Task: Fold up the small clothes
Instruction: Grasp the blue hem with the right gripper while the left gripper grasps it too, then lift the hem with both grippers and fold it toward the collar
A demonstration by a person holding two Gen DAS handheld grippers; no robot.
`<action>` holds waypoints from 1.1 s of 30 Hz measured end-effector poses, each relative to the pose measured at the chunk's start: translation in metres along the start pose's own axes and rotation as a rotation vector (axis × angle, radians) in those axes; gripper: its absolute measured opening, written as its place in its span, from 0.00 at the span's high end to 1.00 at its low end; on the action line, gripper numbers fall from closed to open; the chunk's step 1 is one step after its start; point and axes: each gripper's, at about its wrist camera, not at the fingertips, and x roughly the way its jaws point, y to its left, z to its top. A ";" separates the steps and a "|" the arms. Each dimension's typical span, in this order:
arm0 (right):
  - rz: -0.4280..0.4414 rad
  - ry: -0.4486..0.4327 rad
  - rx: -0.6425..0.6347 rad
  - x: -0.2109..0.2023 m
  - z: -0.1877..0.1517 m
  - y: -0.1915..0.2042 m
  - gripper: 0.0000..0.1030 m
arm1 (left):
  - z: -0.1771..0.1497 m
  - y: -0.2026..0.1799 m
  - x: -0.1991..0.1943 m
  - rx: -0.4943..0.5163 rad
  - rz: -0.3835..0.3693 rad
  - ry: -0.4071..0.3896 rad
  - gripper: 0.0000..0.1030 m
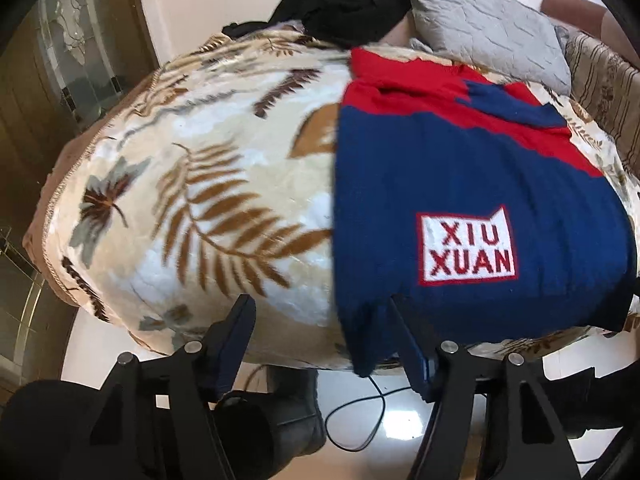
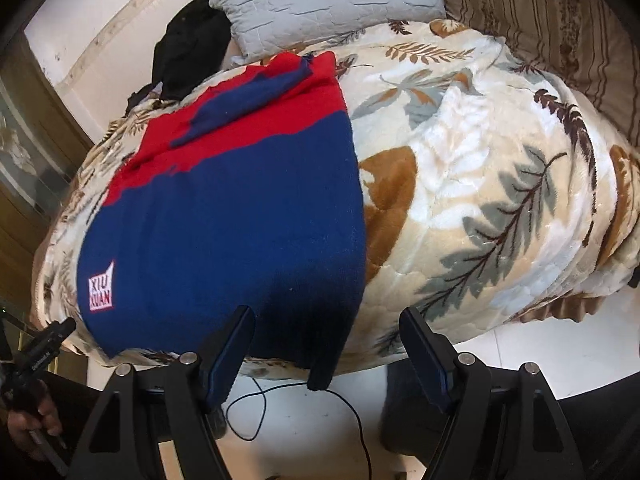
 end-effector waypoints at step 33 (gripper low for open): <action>0.150 0.010 -0.003 0.006 0.003 0.014 0.90 | 0.006 -0.008 -0.006 -0.045 -0.324 0.037 0.93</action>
